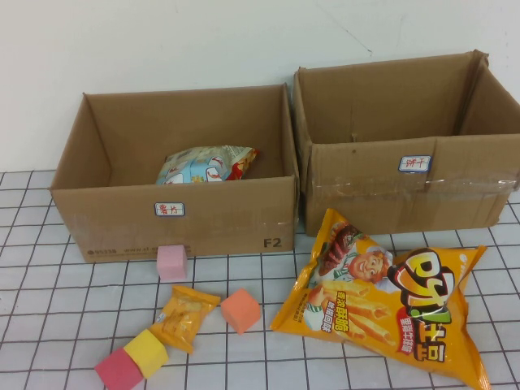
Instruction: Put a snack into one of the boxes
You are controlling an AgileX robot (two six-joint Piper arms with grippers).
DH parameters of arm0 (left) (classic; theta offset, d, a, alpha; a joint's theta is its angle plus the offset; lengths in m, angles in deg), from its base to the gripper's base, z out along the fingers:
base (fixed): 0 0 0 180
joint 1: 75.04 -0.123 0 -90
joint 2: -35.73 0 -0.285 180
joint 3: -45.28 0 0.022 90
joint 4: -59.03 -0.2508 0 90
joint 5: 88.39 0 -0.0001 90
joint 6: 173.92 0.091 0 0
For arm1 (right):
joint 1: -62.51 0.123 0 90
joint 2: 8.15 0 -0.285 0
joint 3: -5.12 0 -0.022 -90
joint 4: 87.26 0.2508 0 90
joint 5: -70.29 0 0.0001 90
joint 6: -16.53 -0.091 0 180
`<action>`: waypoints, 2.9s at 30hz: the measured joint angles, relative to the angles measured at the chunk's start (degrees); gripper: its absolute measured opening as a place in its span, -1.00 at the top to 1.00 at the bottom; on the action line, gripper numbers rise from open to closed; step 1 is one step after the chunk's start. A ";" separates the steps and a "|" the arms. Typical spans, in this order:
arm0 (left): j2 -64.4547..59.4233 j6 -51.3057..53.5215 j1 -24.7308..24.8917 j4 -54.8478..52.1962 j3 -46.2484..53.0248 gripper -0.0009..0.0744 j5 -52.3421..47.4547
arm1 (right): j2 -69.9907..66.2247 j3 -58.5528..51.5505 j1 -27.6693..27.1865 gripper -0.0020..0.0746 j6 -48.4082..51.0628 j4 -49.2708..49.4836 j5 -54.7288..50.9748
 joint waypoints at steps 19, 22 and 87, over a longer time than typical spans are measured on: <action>-23.88 0.36 0.00 1.96 -28.11 0.98 -57.62 | -23.74 29.59 0.00 0.95 11.61 6.33 -64.12; -30.35 0.36 0.00 1.74 -27.42 0.98 -58.31 | -32.09 29.71 0.00 0.95 19.59 14.22 -63.57; -38.65 3.82 0.00 4.16 -26.22 0.98 -55.29 | -104.40 40.61 -0.35 0.90 83.75 99.95 -83.20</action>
